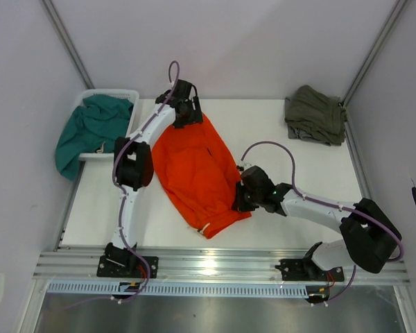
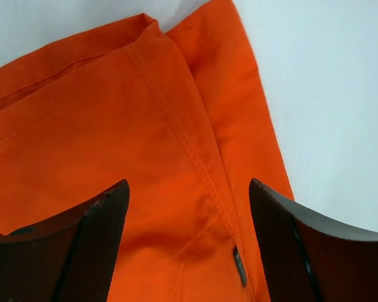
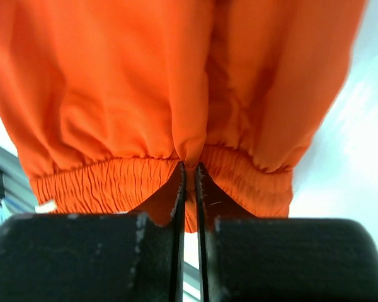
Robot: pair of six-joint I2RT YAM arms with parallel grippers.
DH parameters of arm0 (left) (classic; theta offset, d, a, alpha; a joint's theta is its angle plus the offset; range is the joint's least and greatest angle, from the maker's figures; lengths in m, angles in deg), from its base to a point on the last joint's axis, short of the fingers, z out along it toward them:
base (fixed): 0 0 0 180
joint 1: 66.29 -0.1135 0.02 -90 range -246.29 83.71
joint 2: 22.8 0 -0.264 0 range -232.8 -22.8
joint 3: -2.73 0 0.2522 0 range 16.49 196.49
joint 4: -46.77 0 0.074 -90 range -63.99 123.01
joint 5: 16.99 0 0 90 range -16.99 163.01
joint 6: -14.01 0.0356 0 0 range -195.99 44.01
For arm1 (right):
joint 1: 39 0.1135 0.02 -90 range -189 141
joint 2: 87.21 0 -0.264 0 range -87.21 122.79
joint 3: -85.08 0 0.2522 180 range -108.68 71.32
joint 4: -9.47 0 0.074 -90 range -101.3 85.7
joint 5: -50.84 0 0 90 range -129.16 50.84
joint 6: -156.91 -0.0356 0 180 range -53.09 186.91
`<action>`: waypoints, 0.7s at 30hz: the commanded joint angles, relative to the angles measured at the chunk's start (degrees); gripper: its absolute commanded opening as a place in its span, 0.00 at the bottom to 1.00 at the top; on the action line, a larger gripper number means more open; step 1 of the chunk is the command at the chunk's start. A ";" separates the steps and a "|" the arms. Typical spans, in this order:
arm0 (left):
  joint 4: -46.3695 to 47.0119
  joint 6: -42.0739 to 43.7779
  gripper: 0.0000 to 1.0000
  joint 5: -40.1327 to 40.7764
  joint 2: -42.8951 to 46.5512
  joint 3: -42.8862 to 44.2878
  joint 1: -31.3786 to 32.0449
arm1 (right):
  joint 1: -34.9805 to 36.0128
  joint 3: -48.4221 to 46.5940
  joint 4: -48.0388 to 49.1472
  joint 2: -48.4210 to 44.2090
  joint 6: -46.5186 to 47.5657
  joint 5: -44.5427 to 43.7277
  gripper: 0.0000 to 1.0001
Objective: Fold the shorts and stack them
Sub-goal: Fold the shorts
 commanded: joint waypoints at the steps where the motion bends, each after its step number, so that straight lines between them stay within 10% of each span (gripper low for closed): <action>1: 0.16 -0.66 0.79 -1.04 -2.52 3.39 -0.94 | 2.97 -1.46 -1.04 -1.94 -1.01 -2.55 0.00; 21: 4.47 -1.19 0.76 1.14 -5.60 3.05 -0.07 | 19.41 -1.90 4.67 4.83 -9.71 -4.67 0.00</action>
